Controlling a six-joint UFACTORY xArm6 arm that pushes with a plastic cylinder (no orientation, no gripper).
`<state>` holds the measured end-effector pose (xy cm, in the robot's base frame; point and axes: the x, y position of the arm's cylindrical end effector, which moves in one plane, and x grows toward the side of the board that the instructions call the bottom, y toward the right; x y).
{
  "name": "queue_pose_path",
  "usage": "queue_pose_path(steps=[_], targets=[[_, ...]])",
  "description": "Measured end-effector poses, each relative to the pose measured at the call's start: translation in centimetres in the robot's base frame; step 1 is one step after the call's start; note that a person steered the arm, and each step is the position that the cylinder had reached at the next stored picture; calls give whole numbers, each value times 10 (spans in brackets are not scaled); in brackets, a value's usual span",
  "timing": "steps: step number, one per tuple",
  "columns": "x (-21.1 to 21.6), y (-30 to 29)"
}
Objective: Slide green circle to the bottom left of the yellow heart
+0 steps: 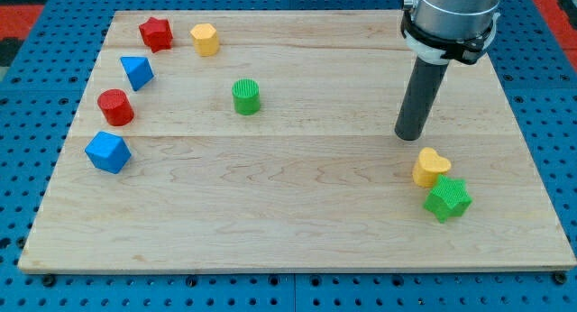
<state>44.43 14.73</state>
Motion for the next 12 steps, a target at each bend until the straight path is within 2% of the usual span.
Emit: queue_pose_path(steps=[1,2,6,8,9,10,11,12], targets=[[-11,7],[-63,7],[-78,7],[-135,-4],[-145,-13],[-126,-76],[-100,-172],[-105,-227]])
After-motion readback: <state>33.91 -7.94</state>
